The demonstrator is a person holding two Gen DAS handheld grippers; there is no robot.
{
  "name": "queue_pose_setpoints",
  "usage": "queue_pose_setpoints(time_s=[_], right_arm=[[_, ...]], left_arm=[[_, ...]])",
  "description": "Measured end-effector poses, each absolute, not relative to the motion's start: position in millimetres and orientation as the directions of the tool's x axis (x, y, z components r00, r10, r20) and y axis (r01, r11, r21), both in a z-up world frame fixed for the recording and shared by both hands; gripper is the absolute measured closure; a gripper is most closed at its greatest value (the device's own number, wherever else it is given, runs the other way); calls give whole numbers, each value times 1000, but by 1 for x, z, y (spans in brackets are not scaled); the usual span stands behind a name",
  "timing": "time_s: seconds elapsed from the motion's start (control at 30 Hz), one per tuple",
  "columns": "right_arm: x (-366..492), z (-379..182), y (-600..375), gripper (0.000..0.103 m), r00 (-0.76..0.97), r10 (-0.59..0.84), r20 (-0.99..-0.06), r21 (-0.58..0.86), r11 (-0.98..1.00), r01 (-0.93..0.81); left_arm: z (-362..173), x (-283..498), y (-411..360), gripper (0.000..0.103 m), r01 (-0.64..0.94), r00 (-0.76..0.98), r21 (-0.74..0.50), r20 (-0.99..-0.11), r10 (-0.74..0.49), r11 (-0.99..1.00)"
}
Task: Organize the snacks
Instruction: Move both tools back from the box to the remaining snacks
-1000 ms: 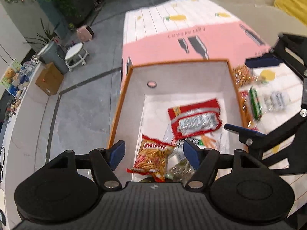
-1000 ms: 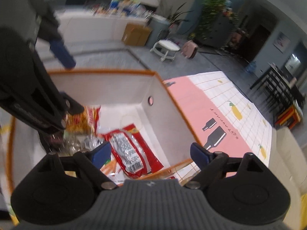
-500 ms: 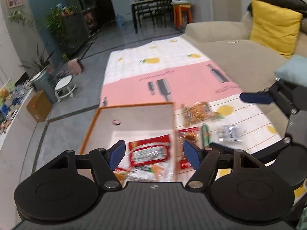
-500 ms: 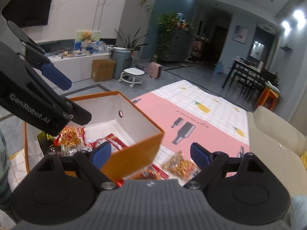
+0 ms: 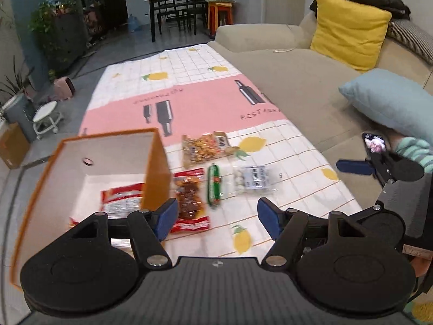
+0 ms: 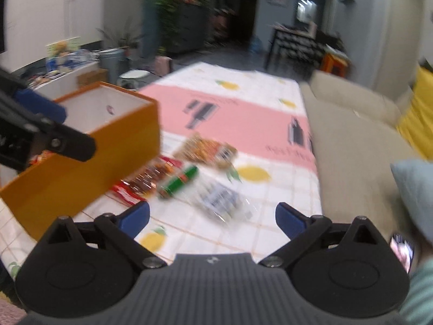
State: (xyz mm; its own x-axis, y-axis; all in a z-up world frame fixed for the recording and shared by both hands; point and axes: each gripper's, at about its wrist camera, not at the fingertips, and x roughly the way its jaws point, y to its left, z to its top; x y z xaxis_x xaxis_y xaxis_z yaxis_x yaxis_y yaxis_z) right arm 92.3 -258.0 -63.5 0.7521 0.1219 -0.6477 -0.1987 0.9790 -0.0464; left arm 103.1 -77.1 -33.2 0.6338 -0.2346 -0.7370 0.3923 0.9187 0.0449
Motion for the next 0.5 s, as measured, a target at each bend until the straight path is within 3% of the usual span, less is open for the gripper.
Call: queue_pose_setpoints(time_s=[0.23,0.5], right_arm=[[107,-91,-273,7,722,104,-683,22,992,-123],[136,-111,-267,11,710,127,-693,-81,964,-252]], left_arm=[[-69,114,-81,28,327,610,-39,-754,-242,944],[-92,141,-93,40,357,587,29,-785,-200,934]])
